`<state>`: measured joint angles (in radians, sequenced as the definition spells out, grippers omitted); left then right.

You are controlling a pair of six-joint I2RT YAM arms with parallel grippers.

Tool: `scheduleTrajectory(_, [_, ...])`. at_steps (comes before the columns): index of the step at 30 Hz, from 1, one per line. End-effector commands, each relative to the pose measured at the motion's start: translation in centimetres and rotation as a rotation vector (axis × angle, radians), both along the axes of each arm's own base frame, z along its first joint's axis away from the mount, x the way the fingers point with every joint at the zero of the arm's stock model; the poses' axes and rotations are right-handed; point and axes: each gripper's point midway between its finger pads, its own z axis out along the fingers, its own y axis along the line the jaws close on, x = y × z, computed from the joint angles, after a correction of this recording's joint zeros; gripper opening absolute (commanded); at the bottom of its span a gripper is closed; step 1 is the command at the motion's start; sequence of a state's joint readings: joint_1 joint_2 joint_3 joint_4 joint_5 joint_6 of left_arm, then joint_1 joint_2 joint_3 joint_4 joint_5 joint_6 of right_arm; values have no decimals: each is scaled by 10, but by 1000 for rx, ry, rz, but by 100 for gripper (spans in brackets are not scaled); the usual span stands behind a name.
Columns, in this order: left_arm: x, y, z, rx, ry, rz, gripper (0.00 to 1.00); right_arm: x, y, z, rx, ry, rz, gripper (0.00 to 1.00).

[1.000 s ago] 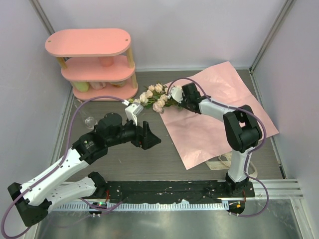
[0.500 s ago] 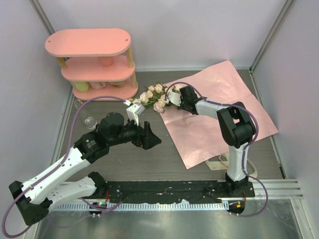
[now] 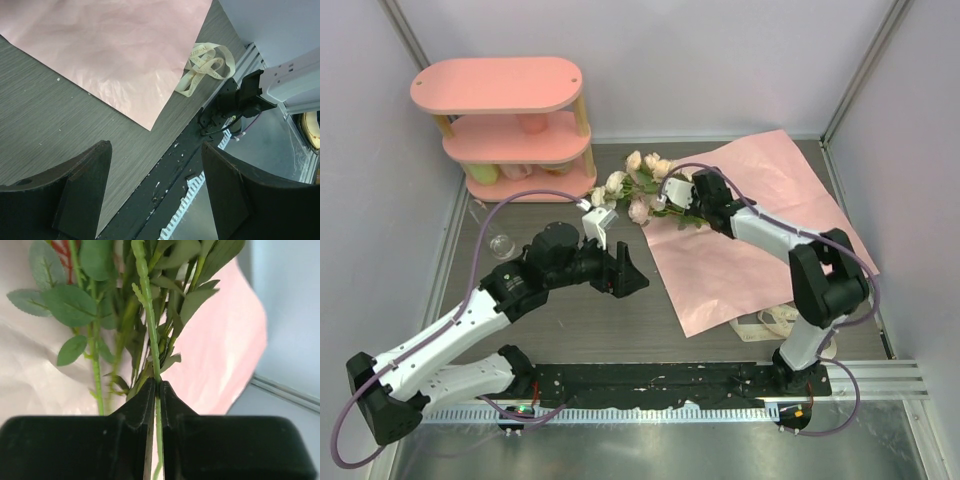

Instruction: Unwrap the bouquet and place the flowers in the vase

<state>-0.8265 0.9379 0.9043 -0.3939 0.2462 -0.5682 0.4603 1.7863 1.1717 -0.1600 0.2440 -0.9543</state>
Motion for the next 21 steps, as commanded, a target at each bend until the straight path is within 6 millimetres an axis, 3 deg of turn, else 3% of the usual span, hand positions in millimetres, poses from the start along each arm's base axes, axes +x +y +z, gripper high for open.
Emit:
scheduleTrajectory(1, [6, -12, 21, -65, -39, -16, 77, -11, -3, 58, 46, -128, 0, 8])
scheduleTrajectory(3, [6, -14, 23, -74, -40, -18, 77, -19, -5, 51, -1, -118, 52, 6])
scheduleTrajectory(4, [7, -14, 25, -77, -43, -14, 77, -23, -6, 54, -1, -127, 63, 1])
scheduleTrajectory(12, [18, -7, 44, -160, -34, 109, 77, -29, 11, 81, 158, -171, 82, 1])
scheduleTrajectory(21, [16, -22, 48, -242, 34, 83, 77, -27, 18, 33, 158, -80, 87, 1])
